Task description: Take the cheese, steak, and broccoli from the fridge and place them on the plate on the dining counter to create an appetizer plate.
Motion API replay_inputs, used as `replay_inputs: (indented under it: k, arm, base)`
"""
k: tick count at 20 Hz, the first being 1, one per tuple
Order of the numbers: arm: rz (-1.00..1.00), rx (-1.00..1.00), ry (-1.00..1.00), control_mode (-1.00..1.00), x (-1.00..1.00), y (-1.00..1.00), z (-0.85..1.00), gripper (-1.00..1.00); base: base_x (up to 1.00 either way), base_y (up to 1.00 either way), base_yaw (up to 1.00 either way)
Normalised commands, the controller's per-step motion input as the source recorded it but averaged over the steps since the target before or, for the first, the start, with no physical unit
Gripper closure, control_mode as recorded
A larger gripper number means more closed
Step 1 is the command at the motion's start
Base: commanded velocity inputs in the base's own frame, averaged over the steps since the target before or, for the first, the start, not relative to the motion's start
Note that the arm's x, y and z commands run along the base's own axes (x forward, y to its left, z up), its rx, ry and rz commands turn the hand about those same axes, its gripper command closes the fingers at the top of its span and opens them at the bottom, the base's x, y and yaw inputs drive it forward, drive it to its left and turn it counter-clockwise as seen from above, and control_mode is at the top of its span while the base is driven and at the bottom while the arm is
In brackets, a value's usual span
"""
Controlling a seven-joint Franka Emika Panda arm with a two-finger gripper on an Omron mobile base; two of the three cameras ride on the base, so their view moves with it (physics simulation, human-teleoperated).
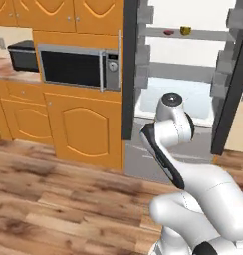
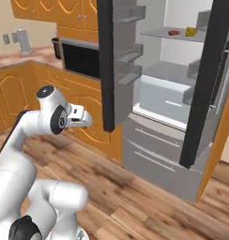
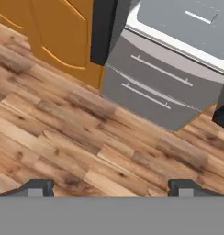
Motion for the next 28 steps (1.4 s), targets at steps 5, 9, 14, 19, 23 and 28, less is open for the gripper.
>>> replay_inputs:
  k: [5,9,14,19,23,28]
  arm:
    - [0.00,0.00,0.00,1.00,0.00,0.00,0.00,-1.00]
    - [0.00,0.00,0.00,1.00,0.00,0.00,0.00,-1.00]
    - [0.00,0.00,0.00,1.00,0.00,0.00,0.00,-1.00]
    - [0.00,0.00,0.00,1.00,0.00,0.00,0.00,-1.00]
    - [0.00,0.00,0.00,1.00,0.00,0.00,0.00,-1.00]
    - [0.00,0.00,0.00,1.00,0.00,0.00,0.00,-1.00]
  base:
    - [0.28,0.01,-0.76]
    - [0.65,0.15,-0.46]
    - [0.80,0.18,-0.19]
    - [0.86,0.42,-0.06]
    - [0.90,0.53,-0.06]
    - [0.87,0.38,-0.08]
